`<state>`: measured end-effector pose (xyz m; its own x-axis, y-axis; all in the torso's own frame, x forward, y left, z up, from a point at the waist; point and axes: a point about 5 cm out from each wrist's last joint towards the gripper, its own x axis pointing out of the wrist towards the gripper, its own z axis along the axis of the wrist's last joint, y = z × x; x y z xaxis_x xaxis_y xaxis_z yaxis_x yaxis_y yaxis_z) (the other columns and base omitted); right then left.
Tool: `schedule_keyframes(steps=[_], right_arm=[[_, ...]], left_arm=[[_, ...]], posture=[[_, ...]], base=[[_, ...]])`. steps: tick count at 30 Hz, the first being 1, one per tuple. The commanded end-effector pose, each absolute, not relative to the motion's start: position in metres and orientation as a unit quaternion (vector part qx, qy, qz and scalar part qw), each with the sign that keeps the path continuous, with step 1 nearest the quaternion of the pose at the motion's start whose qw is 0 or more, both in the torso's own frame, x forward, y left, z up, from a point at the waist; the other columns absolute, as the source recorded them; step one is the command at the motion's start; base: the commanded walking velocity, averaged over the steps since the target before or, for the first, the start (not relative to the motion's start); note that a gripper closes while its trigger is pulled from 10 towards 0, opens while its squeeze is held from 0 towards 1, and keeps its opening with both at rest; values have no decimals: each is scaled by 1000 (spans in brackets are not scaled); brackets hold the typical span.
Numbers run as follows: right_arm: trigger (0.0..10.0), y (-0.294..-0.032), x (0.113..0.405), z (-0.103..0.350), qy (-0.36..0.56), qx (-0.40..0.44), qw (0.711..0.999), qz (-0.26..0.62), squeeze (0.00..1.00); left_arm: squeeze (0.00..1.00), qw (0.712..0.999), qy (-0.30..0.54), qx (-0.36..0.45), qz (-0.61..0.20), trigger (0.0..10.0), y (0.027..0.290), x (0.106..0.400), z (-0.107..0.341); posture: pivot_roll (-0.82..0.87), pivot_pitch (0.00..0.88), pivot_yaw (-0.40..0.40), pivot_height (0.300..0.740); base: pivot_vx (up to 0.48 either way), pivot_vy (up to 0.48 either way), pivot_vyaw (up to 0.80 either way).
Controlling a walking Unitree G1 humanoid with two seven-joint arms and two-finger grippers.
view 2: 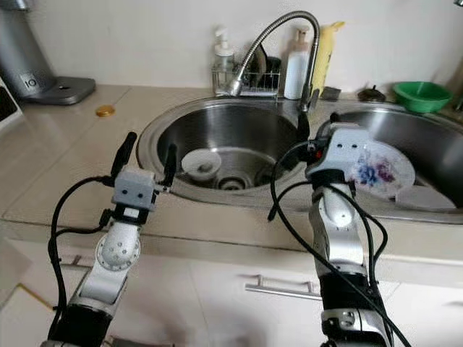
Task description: Kitchen organization
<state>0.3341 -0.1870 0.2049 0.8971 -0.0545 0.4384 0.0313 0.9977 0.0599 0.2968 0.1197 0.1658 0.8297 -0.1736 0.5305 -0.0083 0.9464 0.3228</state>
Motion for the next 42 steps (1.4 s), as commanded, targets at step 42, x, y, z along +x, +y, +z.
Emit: schedule_keyframes(steps=[42], right_arm=[[10000,-164,305,185,-228,41,972,25,0]], left_arm=[[0,934,-300,181,-64,10000,117,294,166]], posture=[[44,0,21,740]], base=[[0,-181,-590]])
